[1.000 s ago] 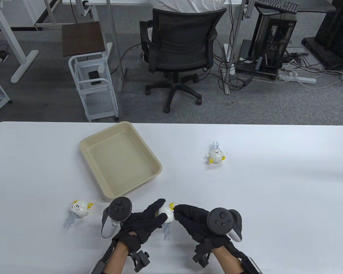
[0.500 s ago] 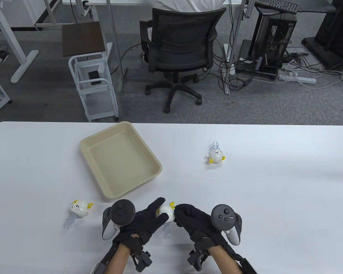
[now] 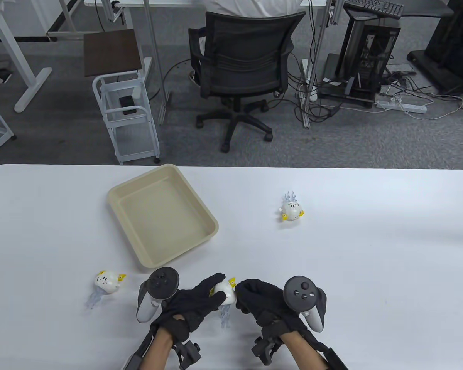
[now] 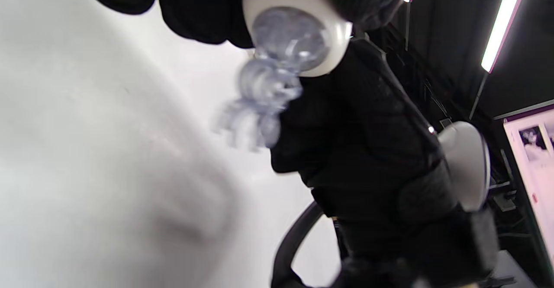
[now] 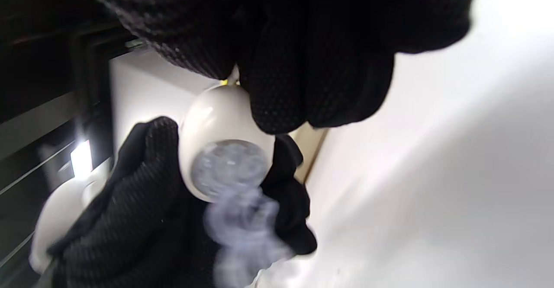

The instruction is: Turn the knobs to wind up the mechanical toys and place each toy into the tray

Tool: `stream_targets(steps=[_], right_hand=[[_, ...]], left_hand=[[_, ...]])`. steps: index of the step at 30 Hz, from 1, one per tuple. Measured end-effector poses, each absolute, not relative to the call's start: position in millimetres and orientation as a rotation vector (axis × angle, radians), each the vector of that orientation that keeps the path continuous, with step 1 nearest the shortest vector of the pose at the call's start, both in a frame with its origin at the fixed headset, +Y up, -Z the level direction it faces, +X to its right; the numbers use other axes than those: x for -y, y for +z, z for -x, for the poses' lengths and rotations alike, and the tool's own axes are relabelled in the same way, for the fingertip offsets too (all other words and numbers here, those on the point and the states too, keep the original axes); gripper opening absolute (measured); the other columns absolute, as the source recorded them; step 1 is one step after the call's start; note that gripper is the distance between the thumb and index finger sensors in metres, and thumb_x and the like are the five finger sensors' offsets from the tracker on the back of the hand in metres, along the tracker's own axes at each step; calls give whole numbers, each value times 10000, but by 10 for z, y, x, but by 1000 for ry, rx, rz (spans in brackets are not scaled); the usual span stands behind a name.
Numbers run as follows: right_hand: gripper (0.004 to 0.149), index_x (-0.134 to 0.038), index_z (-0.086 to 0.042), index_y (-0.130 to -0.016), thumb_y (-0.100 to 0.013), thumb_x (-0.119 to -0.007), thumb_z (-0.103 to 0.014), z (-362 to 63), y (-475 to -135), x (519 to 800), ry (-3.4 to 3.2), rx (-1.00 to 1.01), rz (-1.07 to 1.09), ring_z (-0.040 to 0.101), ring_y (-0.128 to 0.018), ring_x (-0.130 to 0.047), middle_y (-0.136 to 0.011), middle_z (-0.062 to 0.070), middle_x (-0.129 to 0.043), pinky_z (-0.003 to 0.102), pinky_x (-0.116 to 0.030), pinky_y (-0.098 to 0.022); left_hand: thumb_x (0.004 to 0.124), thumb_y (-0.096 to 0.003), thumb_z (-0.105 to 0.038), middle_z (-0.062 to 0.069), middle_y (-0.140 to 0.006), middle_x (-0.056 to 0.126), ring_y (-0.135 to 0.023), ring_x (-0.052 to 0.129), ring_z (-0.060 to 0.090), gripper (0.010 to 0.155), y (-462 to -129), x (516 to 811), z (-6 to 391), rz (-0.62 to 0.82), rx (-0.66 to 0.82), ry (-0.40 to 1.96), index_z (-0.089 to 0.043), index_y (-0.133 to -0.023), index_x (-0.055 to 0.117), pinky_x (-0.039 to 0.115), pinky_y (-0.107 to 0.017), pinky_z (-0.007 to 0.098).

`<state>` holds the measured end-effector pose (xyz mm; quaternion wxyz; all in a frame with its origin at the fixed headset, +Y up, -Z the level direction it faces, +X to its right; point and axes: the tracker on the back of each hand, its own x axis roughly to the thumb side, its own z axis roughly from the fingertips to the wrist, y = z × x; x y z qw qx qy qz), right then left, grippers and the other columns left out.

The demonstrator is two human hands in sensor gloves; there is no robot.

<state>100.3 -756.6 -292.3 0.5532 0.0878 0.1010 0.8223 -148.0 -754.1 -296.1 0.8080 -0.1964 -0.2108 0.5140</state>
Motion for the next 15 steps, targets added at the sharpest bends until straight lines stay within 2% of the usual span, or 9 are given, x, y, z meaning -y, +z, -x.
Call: stream_targets(steps=[2, 5, 8, 11, 15], right_hand=[[389, -887, 13, -724, -649, -783, -354, -1030, -2942, 7621, 1864, -352, -112, 259, -352, -1000, -542, 111, -989, 340, -868, -282], [396, -892, 30, -695, -647, -780, -347, -1090, -2958, 7630, 1791, -356, -41, 249, -314, -994, -507, 106, -986, 337, -864, -252], [391, -870, -6, -763, -666, -754, -367, -1091, -2944, 7554, 1946, -241, -127, 273, -413, -997, -596, 108, -978, 350, -868, -333], [449, -774, -21, -919, -674, -732, -396, -1049, -2931, 7517, 2024, -182, -253, 338, -606, -955, -786, 159, -915, 389, -841, -479], [461, -707, -52, -996, -674, -729, -381, -1020, -2914, 7469, 2099, -117, -394, 349, -705, -917, -885, 162, -858, 397, -816, -557]], left_hand=[[767, -551, -380, 181, -1089, 632, -867, 700, 474, 736, -2938, 7537, 1425, 347, 461, 1140, -100, -1163, 469, 623, -669, 646], [764, -553, -387, 176, -1089, 622, -867, 693, 466, 734, -2952, 7521, 1354, 353, 455, 1140, -108, -1163, 466, 624, -668, 639], [735, -562, -452, 164, -1049, 685, -825, 764, 428, 743, -2977, 7549, 1368, 361, 413, 1128, -84, -1155, 480, 676, -644, 613], [673, -570, -534, 146, -971, 792, -739, 864, 373, 770, -2994, 7627, 1419, 405, 366, 1163, -35, -1136, 515, 746, -595, 578], [639, -575, -559, 140, -921, 842, -683, 904, 349, 788, -3030, 7633, 1462, 459, 325, 1222, -3, -1123, 529, 775, -563, 563]])
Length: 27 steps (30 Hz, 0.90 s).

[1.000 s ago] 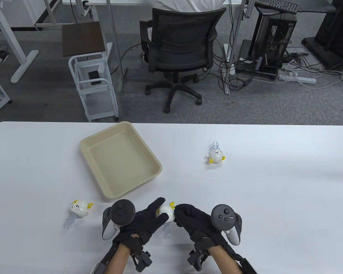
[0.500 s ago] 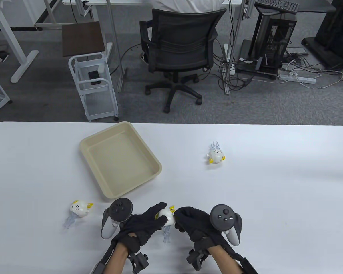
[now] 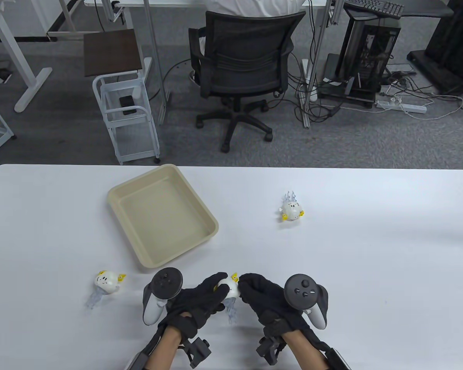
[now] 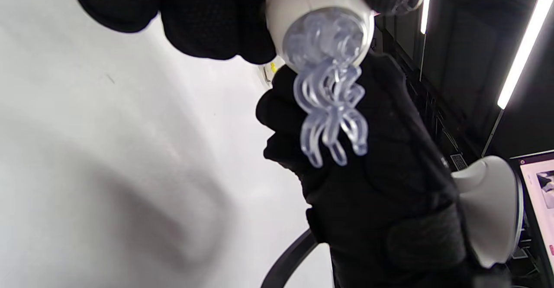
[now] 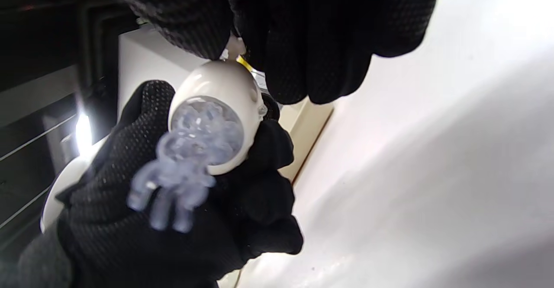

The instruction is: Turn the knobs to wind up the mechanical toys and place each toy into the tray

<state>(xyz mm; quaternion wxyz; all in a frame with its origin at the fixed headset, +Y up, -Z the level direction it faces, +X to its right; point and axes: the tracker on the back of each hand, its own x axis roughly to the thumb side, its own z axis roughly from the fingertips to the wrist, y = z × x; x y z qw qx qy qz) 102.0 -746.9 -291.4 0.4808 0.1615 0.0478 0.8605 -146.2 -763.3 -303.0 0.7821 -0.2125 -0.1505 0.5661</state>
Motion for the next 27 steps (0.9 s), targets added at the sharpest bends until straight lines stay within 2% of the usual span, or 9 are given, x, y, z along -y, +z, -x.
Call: stream_targets(steps=[4, 8, 11, 15, 18, 21, 23, 25, 27], right_hand=[[423, -712, -107, -1003, -666, -751, -360, -1041, -2911, 7412, 2155, -46, -492, 342, -730, -907, -909, 146, -848, 394, -809, -574], [403, -744, -93, -969, -658, -765, -349, -1042, -2907, 7406, 2148, -22, -484, 320, -688, -933, -862, 131, -882, 380, -826, -547], [386, -812, -44, -882, -658, -768, -355, -1060, -2919, 7479, 2068, -71, -338, 290, -559, -980, -737, 119, -945, 353, -858, -450], [388, -870, 0, -753, -648, -786, -365, -1113, -2957, 7611, 1830, -247, -102, 267, -388, -996, -576, 110, -979, 343, -866, -313], [385, -881, 7, -721, -648, -786, -360, -1119, -2964, 7662, 1762, -320, -23, 256, -345, -995, -537, 103, -981, 337, -865, -278], [386, -869, -6, -745, -658, -773, -370, -1117, -2972, 7635, 1801, -292, -62, 259, -378, -994, -566, 101, -976, 339, -864, -305], [399, -827, -25, -825, -671, -754, -385, -1116, -2969, 7591, 1864, -232, -138, 288, -489, -984, -670, 113, -954, 356, -860, -394], [467, -714, -19, -970, -676, -742, -382, -1109, -2959, 7549, 1901, -184, -223, 344, -653, -929, -836, 164, -876, 397, -823, -520], [450, -701, -43, -988, -675, -743, -363, -1118, -2970, 7530, 1898, -185, -241, 347, -680, -919, -863, 161, -861, 400, -816, -542]], left_hand=[[626, -578, -565, 144, -892, 868, -647, 924, 341, 793, -3043, 7636, 1469, 511, 326, 1263, 16, -1111, 550, 790, -541, 558], [636, -575, -555, 151, -899, 862, -654, 917, 352, 789, -3049, 7595, 1463, 493, 347, 1236, 12, -1116, 546, 783, -546, 566], [667, -573, -524, 168, -939, 827, -698, 887, 384, 775, -3052, 7538, 1425, 447, 381, 1169, -2, -1127, 525, 755, -571, 589], [720, -561, -480, 174, -999, 778, -769, 843, 417, 761, -3020, 7436, 1358, 342, 452, 1038, -36, -1141, 506, 722, -613, 610], [736, -559, -460, 159, -1036, 739, -806, 808, 427, 755, -3001, 7435, 1338, 308, 468, 1013, -57, -1149, 491, 699, -631, 613], [732, -561, -464, 151, -1044, 731, -813, 801, 424, 753, -3024, 7409, 1342, 303, 465, 989, -65, -1151, 488, 697, -634, 607], [729, -561, -469, 153, -1039, 737, -805, 810, 419, 751, -3044, 7389, 1356, 288, 449, 999, -64, -1150, 495, 705, -628, 602], [722, -565, -476, 154, -1031, 747, -799, 819, 412, 752, -3053, 7388, 1361, 311, 461, 1020, -61, -1149, 496, 711, -624, 598], [716, -565, -484, 155, -1021, 759, -788, 830, 407, 754, -3056, 7413, 1360, 313, 447, 1045, -56, -1146, 500, 720, -617, 595]])
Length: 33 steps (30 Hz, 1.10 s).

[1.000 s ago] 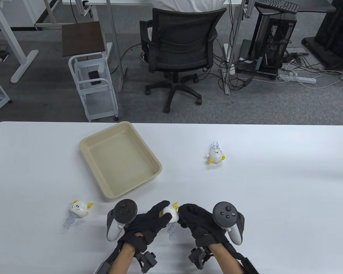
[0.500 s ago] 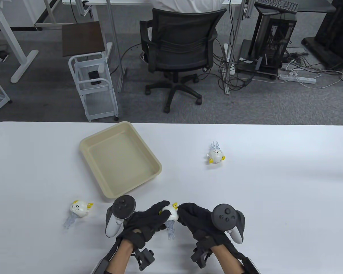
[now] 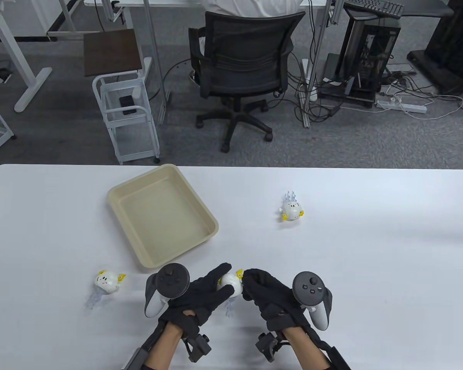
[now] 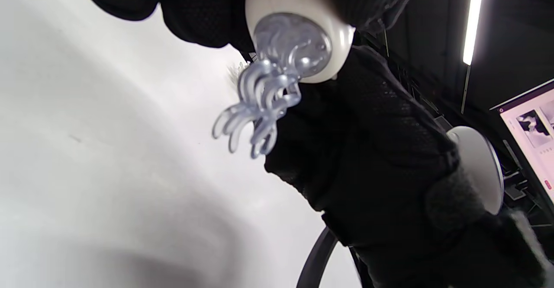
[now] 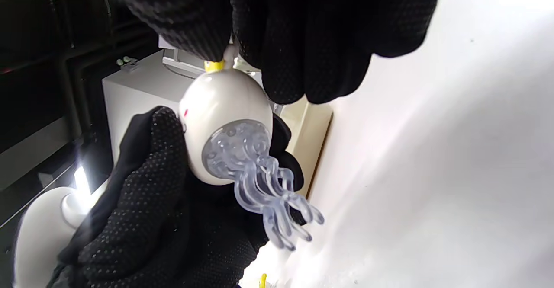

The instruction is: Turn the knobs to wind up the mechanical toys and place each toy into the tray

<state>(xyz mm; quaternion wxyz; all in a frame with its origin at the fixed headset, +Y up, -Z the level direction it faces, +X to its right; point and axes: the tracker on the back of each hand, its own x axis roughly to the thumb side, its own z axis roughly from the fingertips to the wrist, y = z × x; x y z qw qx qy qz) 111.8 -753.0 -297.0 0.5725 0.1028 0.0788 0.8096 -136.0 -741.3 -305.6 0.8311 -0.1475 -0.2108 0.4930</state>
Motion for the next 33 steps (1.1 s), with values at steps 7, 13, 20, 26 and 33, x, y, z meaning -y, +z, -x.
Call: stream_targets(steps=[7, 13, 20, 26, 33], right_hand=[[453, -669, -111, -1038, -662, -784, -336, -1157, -3002, 7489, 1871, -167, -394, 356, -757, -881, -939, 151, -814, 407, -789, -595], [413, -714, -129, -1001, -653, -764, -346, -1145, -2979, 7388, 2083, -30, -502, 302, -728, -909, -898, 95, -857, 371, -807, -579], [387, -850, -38, -811, -668, -761, -386, -1134, -3001, 7498, 1913, -145, -243, 269, -470, -986, -644, 91, -964, 335, -857, -389], [395, -876, -19, -742, -665, -764, -390, -1123, -3019, 7541, 1848, -214, -151, 256, -390, -990, -566, 78, -975, 329, -858, -323], [455, -689, -63, -987, -669, -760, -381, -1081, -2961, 7420, 2040, -49, -330, 333, -710, -906, -875, 127, -848, 396, -805, -567]], left_hand=[[687, -573, -498, 166, -985, 797, -740, 874, 394, 767, -3104, 7428, 1401, 369, 409, 1173, -12, -1137, 502, 753, -585, 585], [679, -572, -505, 171, -952, 833, -709, 899, 389, 770, -3131, 7475, 1413, 414, 405, 1209, 6, -1127, 523, 770, -567, 585], [714, -566, -473, 168, -1011, 776, -772, 841, 418, 753, -3116, 7416, 1375, 354, 446, 1138, -41, -1147, 505, 726, -606, 599], [706, -570, -477, 161, -1015, 773, -779, 841, 410, 748, -3115, 7428, 1371, 357, 437, 1123, -46, -1147, 503, 729, -609, 592], [679, -574, -503, 165, -969, 817, -729, 884, 389, 759, -3138, 7454, 1418, 375, 407, 1157, -14, -1133, 520, 762, -579, 579]])
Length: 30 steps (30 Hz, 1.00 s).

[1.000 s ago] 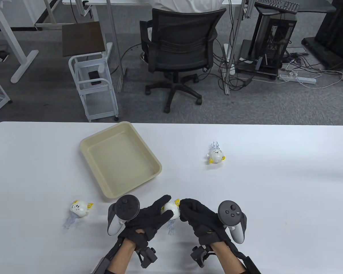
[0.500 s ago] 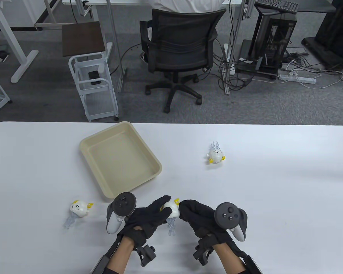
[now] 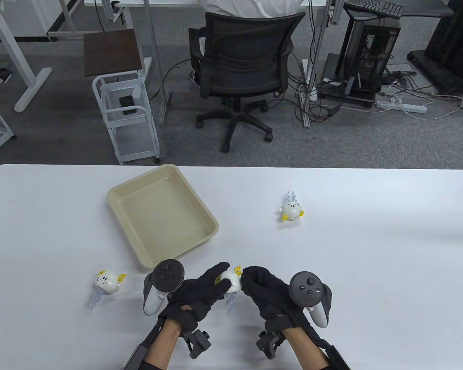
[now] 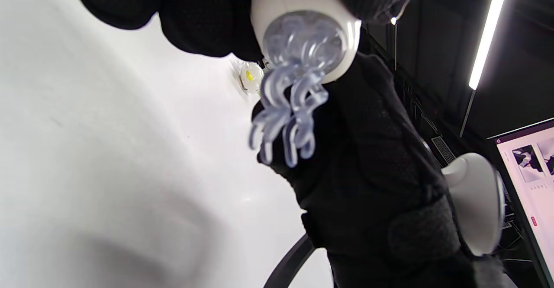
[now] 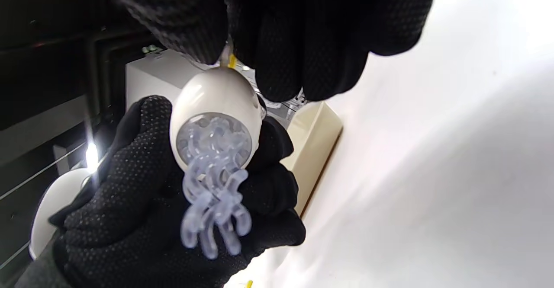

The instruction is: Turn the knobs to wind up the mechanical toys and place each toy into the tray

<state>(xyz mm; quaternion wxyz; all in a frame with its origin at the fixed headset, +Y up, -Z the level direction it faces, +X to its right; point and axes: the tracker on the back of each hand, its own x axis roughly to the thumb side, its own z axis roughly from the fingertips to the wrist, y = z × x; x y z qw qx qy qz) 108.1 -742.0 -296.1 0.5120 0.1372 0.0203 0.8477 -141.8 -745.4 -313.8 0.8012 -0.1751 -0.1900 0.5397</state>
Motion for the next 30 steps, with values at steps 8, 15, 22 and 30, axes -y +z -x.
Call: stream_targets(steps=[8, 15, 22, 30], right_hand=[[428, -682, -127, -1031, -658, -772, -316, -1100, -2951, 7314, 2078, 6, -546, 340, -765, -886, -945, 127, -824, 405, -793, -601], [396, -714, -121, -972, -649, -697, -350, -1033, -2924, 7254, 2226, 86, -627, 282, -712, -910, -865, 75, -862, 371, -803, -586], [397, -805, -27, -834, -663, -732, -377, -1022, -3003, 7456, 1979, -127, -305, 270, -488, -976, -659, 87, -940, 350, -850, -407], [393, -831, -24, -777, -667, -745, -391, -1061, -3056, 7488, 1873, -215, -235, 256, -422, -985, -595, 68, -948, 338, -857, -352]], left_hand=[[666, -577, -518, 169, -920, 865, -675, 923, 372, 767, -3161, 7537, 1449, 482, 387, 1344, 16, -1116, 551, 791, -545, 571], [656, -578, -517, 179, -885, 884, -639, 932, 376, 764, -3140, 7546, 1450, 522, 398, 1386, 35, -1101, 581, 794, -531, 585], [716, -571, -464, 181, -1003, 753, -769, 796, 436, 727, -3098, 7425, 1427, 369, 429, 1225, -72, -1151, 520, 689, -620, 632], [705, -579, -462, 176, -1023, 728, -786, 778, 436, 721, -3103, 7403, 1406, 382, 442, 1219, -86, -1159, 500, 683, -630, 630]])
